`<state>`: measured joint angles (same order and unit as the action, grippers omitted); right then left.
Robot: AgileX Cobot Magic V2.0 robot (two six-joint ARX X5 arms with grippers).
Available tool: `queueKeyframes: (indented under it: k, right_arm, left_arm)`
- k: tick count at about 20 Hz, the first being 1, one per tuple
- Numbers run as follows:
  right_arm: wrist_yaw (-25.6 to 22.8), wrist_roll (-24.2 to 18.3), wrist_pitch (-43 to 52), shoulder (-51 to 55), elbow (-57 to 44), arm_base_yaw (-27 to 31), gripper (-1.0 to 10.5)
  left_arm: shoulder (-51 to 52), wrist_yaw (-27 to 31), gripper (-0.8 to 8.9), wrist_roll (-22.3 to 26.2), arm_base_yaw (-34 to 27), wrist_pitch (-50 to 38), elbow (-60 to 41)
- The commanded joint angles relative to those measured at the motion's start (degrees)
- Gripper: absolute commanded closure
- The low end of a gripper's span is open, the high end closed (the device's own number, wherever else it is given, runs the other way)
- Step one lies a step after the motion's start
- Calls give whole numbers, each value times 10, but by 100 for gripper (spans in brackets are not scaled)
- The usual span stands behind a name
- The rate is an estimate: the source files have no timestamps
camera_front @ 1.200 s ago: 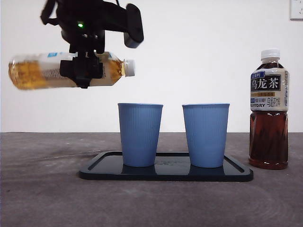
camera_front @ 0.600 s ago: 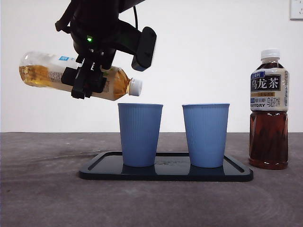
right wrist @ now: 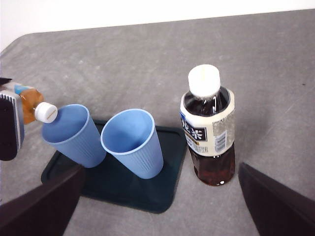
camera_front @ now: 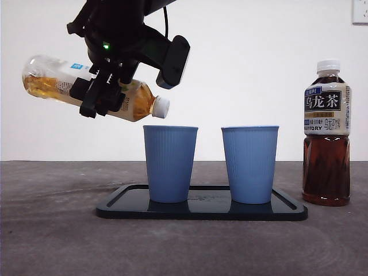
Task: Pour the drink into the cup
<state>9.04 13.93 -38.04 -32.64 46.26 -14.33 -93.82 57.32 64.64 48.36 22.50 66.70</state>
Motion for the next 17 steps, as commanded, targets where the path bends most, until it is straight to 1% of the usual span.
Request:
queueKeyframes:
  k: [1,4,7,11,13,14,15,16,17]
  right_arm:
    - [-1,4,2,-2,8,-3,447]
    - [-2,4,2,-2,8,-3,447]
    - [-2,4,1,-2,8,-3,447]
    - [0,4,-5,-2,8,-3,447]
    - [0,4,-11,-2,8,-3,447]
    - [0,3,-12,-2,8,-3,447]
    - [0,-1,-12,-2,8,-3,447]
    - [0,-10,-12,-2,8,-3,447]
    - [0,-12,-12,-2,8,-3,447]
  left_arm:
    - [-6,17,632,-6,10,-15,15]
    - [-3,17,632,-52,10,-15,15]
    - [14,8,632,-125,10,-14,15]
    - [77,-44,632,-276,10,-5,15]
    - [115,-83,632,-366,2,22,15]
    - [135,-103,633,-427,-4,45,15]
    - [150,-118,633,-478,-12,65,15]
    - [166,-155,633,-521,-27,85,14]
    - [179,-189,634,-553,-44,94,11]
